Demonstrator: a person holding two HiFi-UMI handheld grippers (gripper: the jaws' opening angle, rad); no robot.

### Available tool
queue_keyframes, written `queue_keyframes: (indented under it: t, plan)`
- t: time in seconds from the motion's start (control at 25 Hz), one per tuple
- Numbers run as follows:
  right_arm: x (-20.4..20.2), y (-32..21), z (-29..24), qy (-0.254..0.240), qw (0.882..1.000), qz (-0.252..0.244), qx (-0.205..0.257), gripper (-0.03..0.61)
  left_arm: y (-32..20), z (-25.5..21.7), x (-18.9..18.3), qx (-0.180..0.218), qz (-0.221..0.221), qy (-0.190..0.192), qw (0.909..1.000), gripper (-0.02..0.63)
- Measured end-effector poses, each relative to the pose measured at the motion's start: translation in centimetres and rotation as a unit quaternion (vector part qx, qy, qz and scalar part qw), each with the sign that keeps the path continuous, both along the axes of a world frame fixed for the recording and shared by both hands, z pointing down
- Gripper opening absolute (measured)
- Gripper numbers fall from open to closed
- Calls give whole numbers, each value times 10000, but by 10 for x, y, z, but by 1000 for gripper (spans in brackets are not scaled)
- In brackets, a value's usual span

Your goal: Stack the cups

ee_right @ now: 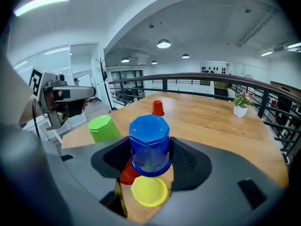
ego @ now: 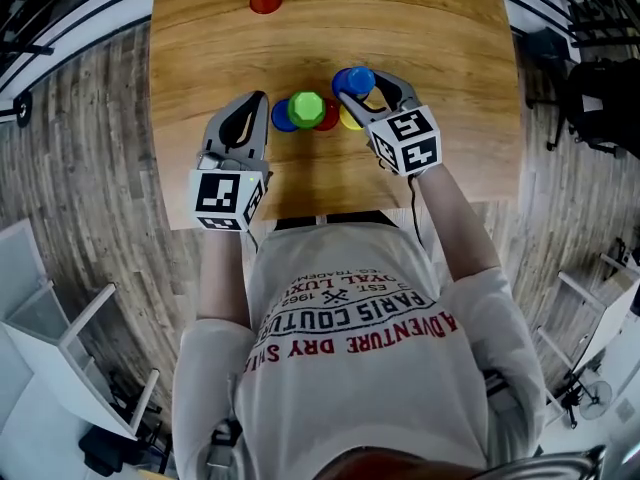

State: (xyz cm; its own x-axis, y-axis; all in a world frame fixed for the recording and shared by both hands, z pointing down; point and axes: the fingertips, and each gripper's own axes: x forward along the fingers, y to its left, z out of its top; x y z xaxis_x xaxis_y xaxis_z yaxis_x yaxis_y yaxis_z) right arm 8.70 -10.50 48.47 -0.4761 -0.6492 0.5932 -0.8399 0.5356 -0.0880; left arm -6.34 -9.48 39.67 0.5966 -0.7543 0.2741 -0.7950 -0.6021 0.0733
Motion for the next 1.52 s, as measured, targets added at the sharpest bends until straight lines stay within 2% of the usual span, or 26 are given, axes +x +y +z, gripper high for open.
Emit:
queue_keyframes:
  t: [0.32,0.56,0.84,1.0,1.2,1.52]
  plan:
    - [-4,33,7,152,9999,53,-52,270,22,9,-2,-89,188,-13,9998,17]
    - [-12,42,12,235,9997,37,-45,270,29,12,-10,-129,167,-14,9998,17]
    - [-13,42,12,53,9999,89,-72,274,35,15,-17,-168,108,-2,9998,17]
    - [-19,40,-15,-115,9996,-79,235,308,31,12,-17,-131,65,13,9999,17]
    - [-21,29,-51,-98,9975,-295,642,317,22,4,-11,-20,-30,46,10000,17]
    - [-1,-5,-81,-236,9946,-501,880,316,5,-7,5,105,-210,-37,9997,17]
